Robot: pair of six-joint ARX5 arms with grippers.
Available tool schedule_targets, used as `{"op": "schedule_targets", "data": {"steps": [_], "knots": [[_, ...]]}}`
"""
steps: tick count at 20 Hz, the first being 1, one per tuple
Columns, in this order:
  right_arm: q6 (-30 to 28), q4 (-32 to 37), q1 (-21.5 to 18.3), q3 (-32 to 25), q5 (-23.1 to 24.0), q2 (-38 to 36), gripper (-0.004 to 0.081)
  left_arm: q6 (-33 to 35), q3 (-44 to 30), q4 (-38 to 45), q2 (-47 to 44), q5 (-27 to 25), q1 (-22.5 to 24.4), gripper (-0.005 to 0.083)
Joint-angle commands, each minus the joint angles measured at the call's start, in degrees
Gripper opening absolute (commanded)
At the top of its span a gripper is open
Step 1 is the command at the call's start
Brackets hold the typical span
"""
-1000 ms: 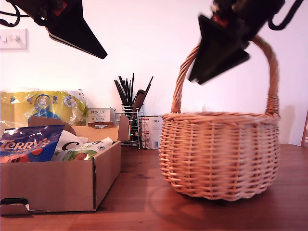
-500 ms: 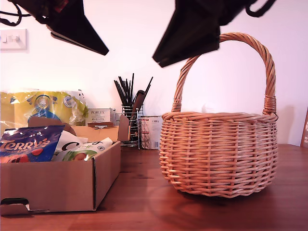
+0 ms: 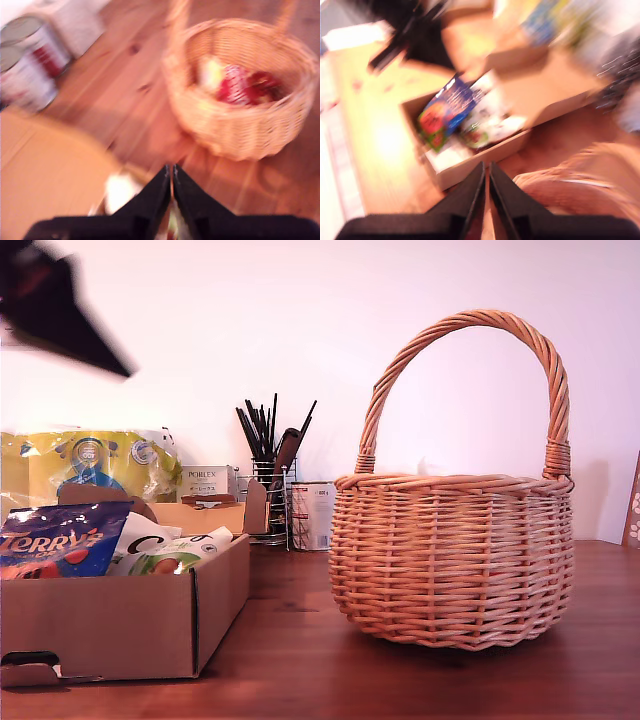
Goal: Move the bags of Easter eggs from the cardboard box on the left into the woven basket on the right side.
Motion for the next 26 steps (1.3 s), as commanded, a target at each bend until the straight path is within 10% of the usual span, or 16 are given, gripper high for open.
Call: {"op": "schedule_targets", "data": {"steps": [1,5,9,26], "knots": [[1.07,0.0,0.2,-3.65,0.39,-1.42,-0.0012,-0.11,-3.39,1.46,-1.16,0.09,1.46,-0.0019],[2.58,0.42,0.22,-13.94,0.94,-9.2,-0.0012,5.9,-4.52,-3.34,-0.5,-2.4,1.97,0.0007],[2.69,2.82,0.2,-19.78,0.63,-11.65,-0.0012,10.84,-4.52,-4.98,3.78,-11.28,1.86,0.0759],[2.29,6.21,0.09,-19.82,0.13,-11.13,-0.0012,22.4,-4.52,2.58,24.13,-24.02,-2.89,0.078]]}}
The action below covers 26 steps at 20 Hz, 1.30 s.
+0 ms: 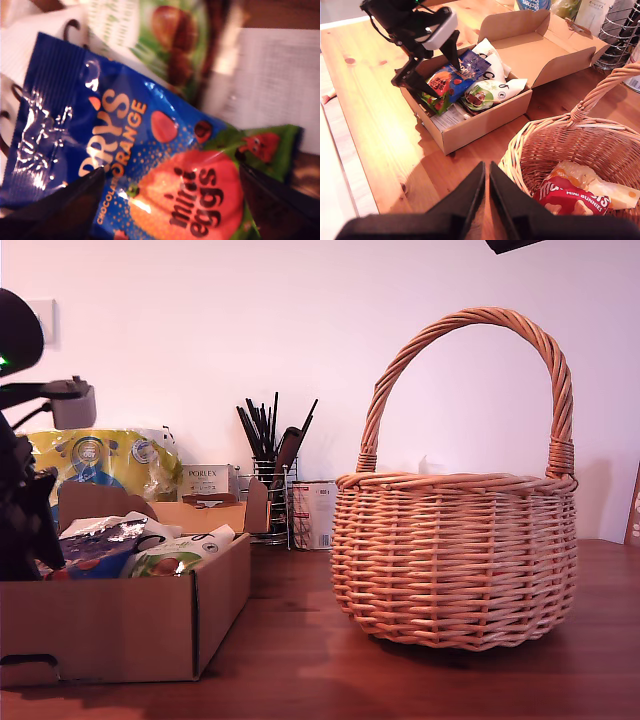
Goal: Move the bags of Easter eggs from the cardboard box on the left into the woven basket on the right side.
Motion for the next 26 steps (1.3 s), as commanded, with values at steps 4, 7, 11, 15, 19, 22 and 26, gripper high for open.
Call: {"op": "schedule_targets", "data": {"steps": [4,7,11,15,19,22,26], "knots": [[0.0,0.26,0.11,-0.09,-0.13,-0.02,-0.0012,0.7,-1.33,-2.69,5.14,0.72,-0.13,0.059],[0.0,0.26,0.11,-0.09,-0.13,-0.02,-0.0012,0.68,-1.03,-2.91,3.54,0.7,-1.22,0.0249],[0.02,0.24,0.11,-0.09,-0.13,-0.02,-0.0012,0.7,-1.01,-2.99,0.33,0.22,-1.38,0.0163],[0.02,0.22,0.11,-0.09,-0.09,-0.02,-0.0012,0.61,-1.01,-3.43,-4.11,0.24,-1.42,0.0163],[0.02,0.22,0.11,-0.09,0.0,-0.02,-0.0012,0.13,-1.01,-5.66,-8.98,0.26,-1.79,0.0145],[0.02,0.17,0.11,-0.09,0.0,-0.02,-0.0012,0.02,-1.01,-5.79,-9.79,0.42,-1.46,0.0149],[0.0,0.15,0.09,-0.09,0.02,0.0,-0.0012,-7.85,-1.03,-5.03,-7.89,1.92,-0.07,0.0802]]}}
